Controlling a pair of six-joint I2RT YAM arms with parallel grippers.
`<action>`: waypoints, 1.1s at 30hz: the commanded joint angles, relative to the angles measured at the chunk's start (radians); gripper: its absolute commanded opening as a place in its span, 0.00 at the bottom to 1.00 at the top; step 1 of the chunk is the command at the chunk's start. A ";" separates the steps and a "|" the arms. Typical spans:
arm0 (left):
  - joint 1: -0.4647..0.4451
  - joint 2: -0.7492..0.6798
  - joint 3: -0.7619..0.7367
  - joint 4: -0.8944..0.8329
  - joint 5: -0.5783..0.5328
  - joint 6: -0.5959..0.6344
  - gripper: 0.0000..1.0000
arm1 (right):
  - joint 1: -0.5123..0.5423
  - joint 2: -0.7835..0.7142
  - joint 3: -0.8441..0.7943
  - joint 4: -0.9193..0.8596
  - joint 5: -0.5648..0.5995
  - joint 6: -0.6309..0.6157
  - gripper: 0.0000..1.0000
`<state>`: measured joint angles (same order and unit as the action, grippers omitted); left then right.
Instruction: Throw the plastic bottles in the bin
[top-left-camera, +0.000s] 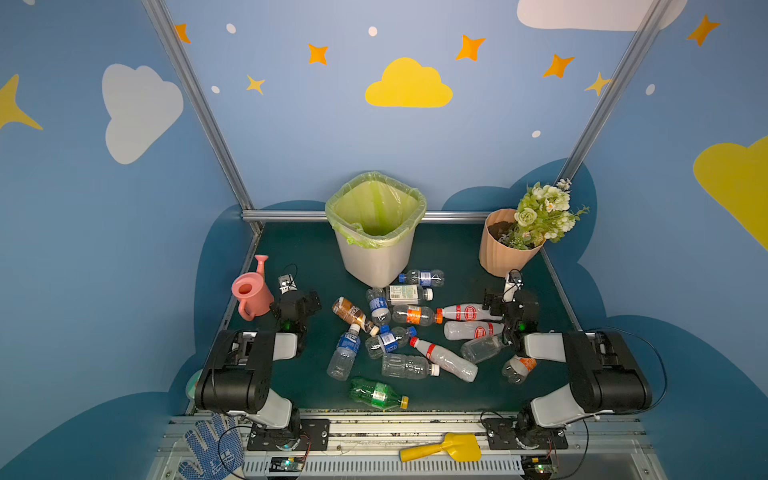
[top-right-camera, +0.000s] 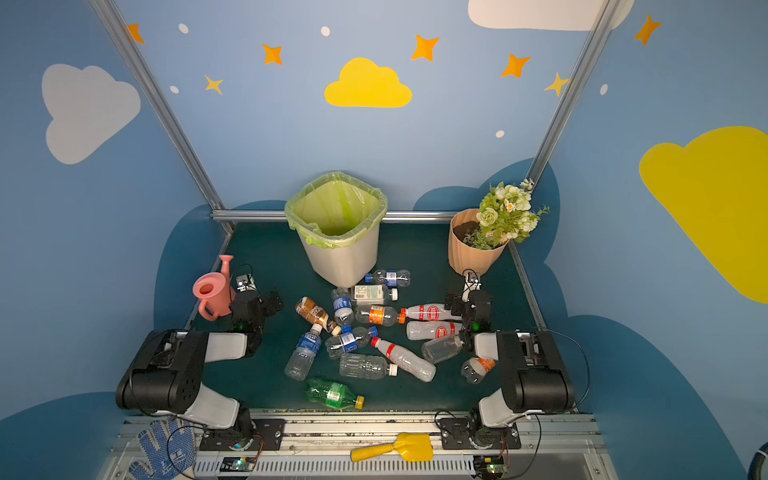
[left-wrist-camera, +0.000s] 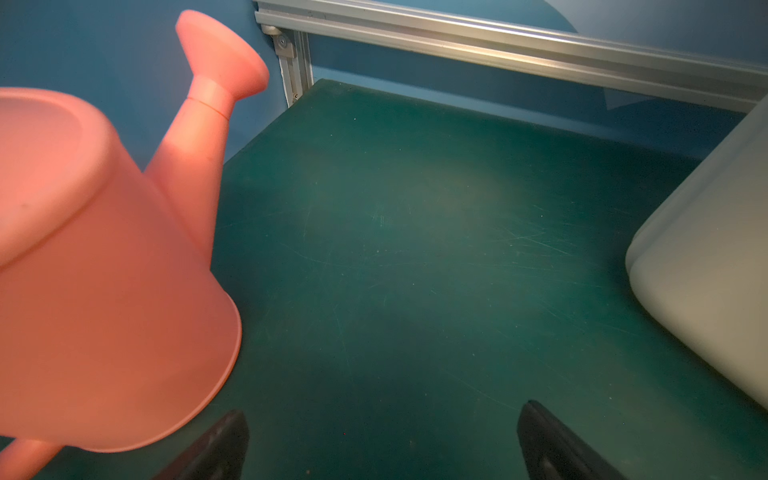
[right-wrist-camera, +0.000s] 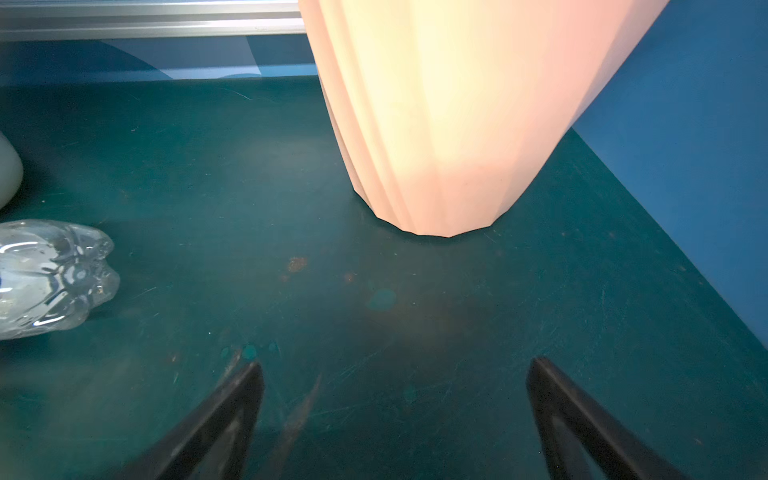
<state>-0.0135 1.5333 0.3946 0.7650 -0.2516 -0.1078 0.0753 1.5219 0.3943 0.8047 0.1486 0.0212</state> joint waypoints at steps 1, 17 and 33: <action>0.000 -0.018 0.015 -0.012 0.005 0.013 1.00 | -0.004 -0.002 0.002 0.017 -0.007 0.000 0.97; 0.000 -0.017 0.017 -0.013 0.005 0.013 1.00 | -0.006 -0.002 0.003 0.015 -0.010 0.001 0.97; 0.002 -0.032 0.031 -0.042 0.003 0.004 1.00 | -0.006 -0.008 0.002 0.023 -0.001 0.003 0.97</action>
<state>-0.0135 1.5322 0.3954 0.7551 -0.2512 -0.1078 0.0734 1.5219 0.3943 0.8047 0.1467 0.0216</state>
